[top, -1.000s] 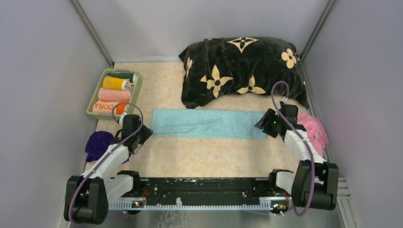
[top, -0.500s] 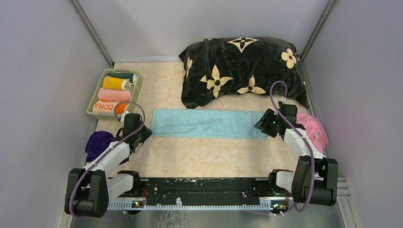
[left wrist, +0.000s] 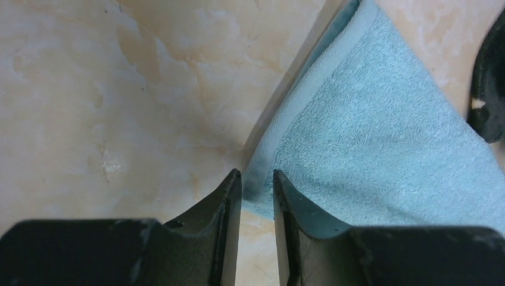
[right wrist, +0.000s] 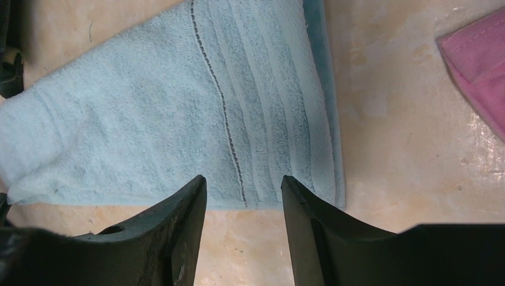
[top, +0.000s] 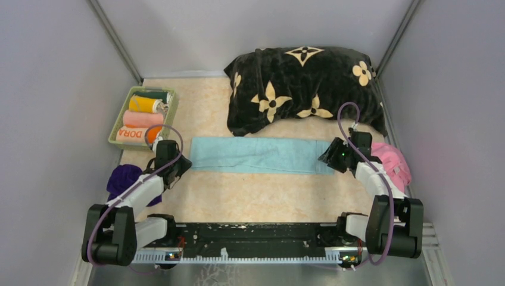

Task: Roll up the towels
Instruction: Fold the towel at the center of the board.

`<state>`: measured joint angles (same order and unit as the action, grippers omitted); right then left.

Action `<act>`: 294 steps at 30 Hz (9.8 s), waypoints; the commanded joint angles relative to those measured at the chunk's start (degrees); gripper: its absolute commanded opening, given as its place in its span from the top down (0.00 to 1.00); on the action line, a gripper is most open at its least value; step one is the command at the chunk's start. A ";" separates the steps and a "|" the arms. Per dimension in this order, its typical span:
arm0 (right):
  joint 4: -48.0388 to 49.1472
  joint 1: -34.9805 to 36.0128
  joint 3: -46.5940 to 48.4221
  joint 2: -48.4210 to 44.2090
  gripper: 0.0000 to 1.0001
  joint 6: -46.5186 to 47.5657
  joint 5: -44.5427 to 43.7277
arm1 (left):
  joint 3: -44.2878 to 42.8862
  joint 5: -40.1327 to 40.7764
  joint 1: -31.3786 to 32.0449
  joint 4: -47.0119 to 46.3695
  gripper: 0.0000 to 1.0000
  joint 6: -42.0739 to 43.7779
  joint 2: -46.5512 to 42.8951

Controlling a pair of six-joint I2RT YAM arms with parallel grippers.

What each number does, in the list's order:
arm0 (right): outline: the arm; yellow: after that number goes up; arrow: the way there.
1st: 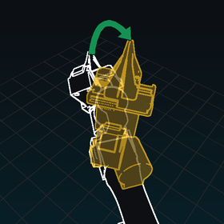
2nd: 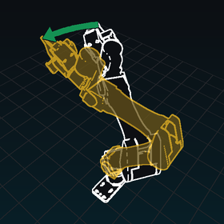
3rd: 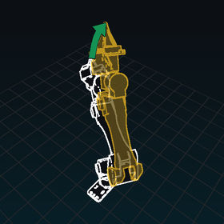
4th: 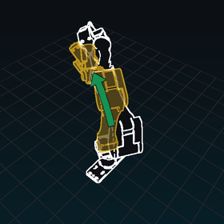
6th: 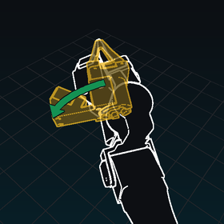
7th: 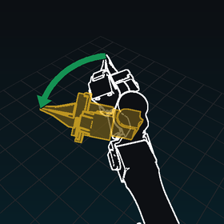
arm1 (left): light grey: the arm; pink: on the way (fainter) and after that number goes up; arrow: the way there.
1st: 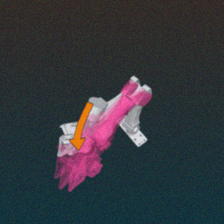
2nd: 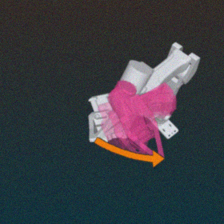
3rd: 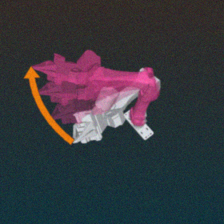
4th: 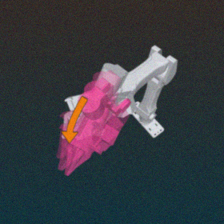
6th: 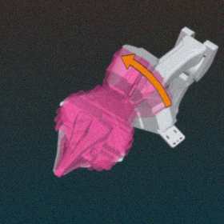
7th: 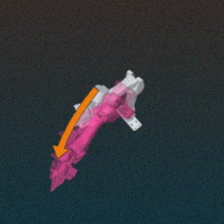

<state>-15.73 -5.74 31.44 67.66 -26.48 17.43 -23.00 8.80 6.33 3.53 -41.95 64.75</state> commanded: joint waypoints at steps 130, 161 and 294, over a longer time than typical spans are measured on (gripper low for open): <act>-0.44 5.84 6.30 0.32 0.38 -0.98 -0.65 | -15.81 -6.98 9.17 12.99 0.62 5.28 4.82; -0.48 3.62 8.60 -2.43 0.35 1.35 -7.28 | -23.11 0.67 10.16 18.76 0.47 13.27 9.93; -5.15 53.62 47.00 36.85 1.00 -17.41 -7.51 | -3.93 -24.01 13.57 0.25 0.57 2.85 8.48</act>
<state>-24.51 46.83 74.37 103.59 -42.65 10.20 -27.75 -13.26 19.73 6.74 -38.15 72.36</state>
